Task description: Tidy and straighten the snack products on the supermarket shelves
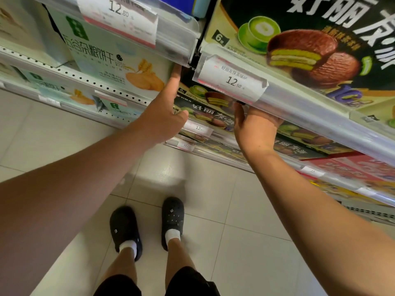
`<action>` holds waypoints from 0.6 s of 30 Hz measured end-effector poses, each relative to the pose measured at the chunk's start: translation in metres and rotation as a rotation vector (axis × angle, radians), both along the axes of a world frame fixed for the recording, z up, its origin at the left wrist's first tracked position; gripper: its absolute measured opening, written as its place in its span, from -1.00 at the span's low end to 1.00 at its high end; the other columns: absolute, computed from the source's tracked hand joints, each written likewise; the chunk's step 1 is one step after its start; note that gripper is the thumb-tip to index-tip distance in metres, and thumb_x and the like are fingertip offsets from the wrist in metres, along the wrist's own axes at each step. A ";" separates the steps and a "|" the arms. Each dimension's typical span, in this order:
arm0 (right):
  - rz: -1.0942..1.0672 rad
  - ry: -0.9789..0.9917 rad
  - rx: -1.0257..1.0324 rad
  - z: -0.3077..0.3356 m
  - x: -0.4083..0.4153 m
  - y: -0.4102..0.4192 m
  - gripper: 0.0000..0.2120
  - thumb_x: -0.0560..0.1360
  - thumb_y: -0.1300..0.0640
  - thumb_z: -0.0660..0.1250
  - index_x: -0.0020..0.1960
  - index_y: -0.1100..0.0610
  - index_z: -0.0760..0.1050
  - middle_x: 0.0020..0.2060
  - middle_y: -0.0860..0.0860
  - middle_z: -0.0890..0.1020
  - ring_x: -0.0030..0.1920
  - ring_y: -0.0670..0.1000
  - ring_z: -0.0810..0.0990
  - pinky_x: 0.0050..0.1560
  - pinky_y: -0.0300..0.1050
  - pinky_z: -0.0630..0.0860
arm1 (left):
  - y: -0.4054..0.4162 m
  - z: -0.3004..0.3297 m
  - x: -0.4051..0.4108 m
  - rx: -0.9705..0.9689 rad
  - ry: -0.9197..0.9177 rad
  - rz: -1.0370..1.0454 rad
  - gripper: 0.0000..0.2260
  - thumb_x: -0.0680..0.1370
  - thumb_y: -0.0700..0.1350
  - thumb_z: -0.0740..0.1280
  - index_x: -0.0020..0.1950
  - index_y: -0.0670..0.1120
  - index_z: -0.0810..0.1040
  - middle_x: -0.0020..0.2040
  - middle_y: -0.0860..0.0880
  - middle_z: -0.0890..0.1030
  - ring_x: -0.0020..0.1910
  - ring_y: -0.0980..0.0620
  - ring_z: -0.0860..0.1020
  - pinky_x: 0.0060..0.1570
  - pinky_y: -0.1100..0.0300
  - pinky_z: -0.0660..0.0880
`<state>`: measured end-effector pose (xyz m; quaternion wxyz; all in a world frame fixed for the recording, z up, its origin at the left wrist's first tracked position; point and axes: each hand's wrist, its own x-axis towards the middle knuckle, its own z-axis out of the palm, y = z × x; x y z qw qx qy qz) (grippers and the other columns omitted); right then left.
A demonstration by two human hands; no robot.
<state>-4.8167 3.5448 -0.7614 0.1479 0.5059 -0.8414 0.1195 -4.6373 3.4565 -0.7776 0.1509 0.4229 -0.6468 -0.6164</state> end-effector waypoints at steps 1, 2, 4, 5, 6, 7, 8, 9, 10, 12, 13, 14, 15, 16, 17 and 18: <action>0.015 0.017 -0.003 0.000 0.000 0.000 -0.88 0.44 0.13 0.50 -0.19 0.15 0.59 -0.35 0.20 0.60 -0.37 0.25 0.59 -0.34 0.10 0.54 | 0.000 -0.001 0.000 0.003 0.002 0.001 -0.22 0.55 -0.25 0.24 0.59 0.18 -0.12 0.62 0.07 -0.01 0.58 0.07 0.03 0.52 -0.13 0.12; 0.027 0.001 0.021 -0.001 -0.001 0.001 -0.89 0.46 0.12 0.47 -0.17 0.14 0.60 -0.32 0.21 0.61 -0.33 0.27 0.60 -0.30 0.13 0.54 | 0.001 -0.001 0.000 0.008 0.004 0.003 -0.22 0.55 -0.26 0.24 0.59 0.18 -0.13 0.62 0.07 -0.02 0.58 0.07 0.04 0.52 -0.13 0.12; 0.007 -0.052 0.071 -0.003 -0.002 0.000 -0.87 0.54 0.07 0.36 -0.09 0.11 0.61 -0.21 0.21 0.62 -0.20 0.28 0.60 -0.17 0.13 0.50 | 0.001 -0.001 0.000 0.018 0.006 0.007 -0.21 0.56 -0.27 0.24 0.58 0.21 -0.15 0.62 0.07 -0.02 0.57 0.05 0.05 0.51 -0.14 0.12; -0.009 -0.043 0.082 -0.004 -0.002 0.000 -0.86 0.55 0.05 0.35 -0.07 0.12 0.61 -0.21 0.21 0.62 -0.20 0.28 0.60 -0.17 0.10 0.48 | 0.002 -0.001 -0.001 0.015 0.006 0.005 -0.21 0.56 -0.27 0.24 0.58 0.22 -0.16 0.62 0.08 -0.03 0.57 0.05 0.06 0.52 -0.14 0.11; -0.010 -0.015 0.077 -0.004 -0.003 0.000 -0.86 0.52 0.06 0.39 -0.09 0.14 0.60 -0.26 0.21 0.61 -0.25 0.27 0.60 -0.22 0.06 0.47 | 0.002 -0.001 -0.001 0.007 0.004 0.001 -0.20 0.56 -0.27 0.23 0.57 0.23 -0.16 0.62 0.08 -0.03 0.57 0.03 0.07 0.51 -0.13 0.10; -0.009 0.015 0.048 -0.004 -0.002 0.000 -0.86 0.48 0.09 0.44 -0.12 0.17 0.60 -0.32 0.21 0.60 -0.32 0.26 0.59 -0.29 0.02 0.45 | 0.003 -0.001 -0.002 0.001 0.002 -0.004 -0.20 0.56 -0.27 0.23 0.57 0.23 -0.17 0.62 0.08 -0.04 0.57 0.02 0.08 0.51 -0.12 0.09; -0.005 0.030 0.023 -0.003 -0.002 0.000 -0.86 0.45 0.11 0.48 -0.14 0.18 0.59 -0.36 0.21 0.59 -0.37 0.26 0.58 -0.33 0.01 0.44 | 0.003 -0.001 -0.002 -0.001 0.005 -0.004 -0.20 0.55 -0.26 0.23 0.57 0.23 -0.16 0.62 0.08 -0.04 0.57 0.01 0.08 0.51 -0.12 0.09; 0.009 0.047 0.000 -0.003 -0.002 0.000 -0.86 0.44 0.12 0.49 -0.14 0.19 0.58 -0.36 0.21 0.59 -0.38 0.27 0.58 -0.34 0.02 0.46 | 0.003 -0.002 -0.003 0.002 0.007 0.005 -0.21 0.55 -0.25 0.24 0.57 0.23 -0.14 0.62 0.07 -0.03 0.57 0.00 0.09 0.50 -0.12 0.10; 0.027 0.056 -0.017 -0.003 -0.002 0.000 -0.85 0.44 0.12 0.49 -0.14 0.19 0.58 -0.36 0.21 0.59 -0.38 0.27 0.58 -0.34 0.04 0.48 | 0.002 -0.004 -0.003 0.007 0.009 0.017 -0.22 0.54 -0.24 0.25 0.57 0.23 -0.12 0.62 0.06 0.01 0.56 0.00 0.10 0.49 -0.12 0.11; 0.036 0.045 -0.008 -0.003 -0.002 0.000 -0.85 0.43 0.13 0.49 -0.16 0.20 0.57 -0.38 0.22 0.58 -0.40 0.26 0.57 -0.35 0.00 0.45 | -0.001 -0.007 -0.006 0.026 0.011 0.061 -0.24 0.54 -0.23 0.28 0.58 0.19 -0.06 0.60 0.03 0.10 0.55 0.01 0.13 0.48 -0.10 0.15; 0.034 0.031 0.018 -0.002 -0.001 0.000 -0.85 0.43 0.13 0.49 -0.19 0.19 0.57 -0.40 0.21 0.56 -0.42 0.25 0.56 -0.36 -0.02 0.41 | -0.002 -0.011 -0.008 0.036 0.009 0.082 -0.26 0.55 -0.23 0.29 0.58 0.13 -0.04 0.58 0.01 0.14 0.52 0.03 0.17 0.46 -0.03 0.20; 0.051 0.031 0.029 -0.001 -0.002 0.001 -0.84 0.42 0.15 0.50 -0.24 0.16 0.54 -0.44 0.19 0.52 -0.45 0.24 0.55 -0.38 -0.04 0.40 | -0.004 -0.014 -0.010 0.035 0.004 0.092 -0.27 0.55 -0.24 0.30 0.59 0.08 -0.03 0.57 -0.02 0.18 0.48 0.07 0.23 0.39 0.10 0.28; 0.083 -0.003 0.048 0.001 -0.001 0.003 -0.80 0.40 0.17 0.50 -0.28 0.12 0.49 -0.49 0.16 0.45 -0.47 0.23 0.54 -0.40 -0.04 0.39 | -0.004 -0.019 -0.012 0.021 0.001 0.091 -0.27 0.55 -0.26 0.31 0.59 0.03 -0.02 0.55 -0.04 0.21 0.39 0.13 0.30 0.25 0.26 0.35; 0.117 -0.030 0.055 0.001 -0.002 0.006 -0.79 0.40 0.19 0.48 -0.30 0.11 0.46 -0.49 0.13 0.41 -0.47 0.24 0.54 -0.39 -0.04 0.39 | -0.004 -0.023 -0.014 0.002 -0.002 0.081 -0.27 0.55 -0.29 0.31 0.59 0.01 -0.01 0.52 -0.04 0.24 0.29 0.18 0.37 0.10 0.39 0.38; 0.139 -0.030 0.067 0.000 -0.005 0.009 -0.84 0.40 0.20 0.45 -0.27 0.14 0.47 -0.47 0.13 0.44 -0.41 0.26 0.56 -0.35 0.00 0.41 | -0.006 -0.028 -0.014 -0.017 -0.005 0.075 -0.27 0.54 -0.33 0.31 0.58 0.00 0.01 0.48 -0.04 0.29 0.20 0.21 0.41 -0.03 0.48 0.40; 0.143 -0.029 0.091 0.000 -0.007 0.015 -0.89 0.38 0.21 0.43 -0.16 0.19 0.52 -0.37 0.18 0.53 -0.29 0.29 0.59 -0.23 0.07 0.47 | -0.006 -0.028 -0.014 -0.028 -0.003 0.081 -0.27 0.52 -0.35 0.32 0.58 -0.01 0.04 0.44 -0.04 0.34 0.16 0.20 0.44 -0.14 0.50 0.44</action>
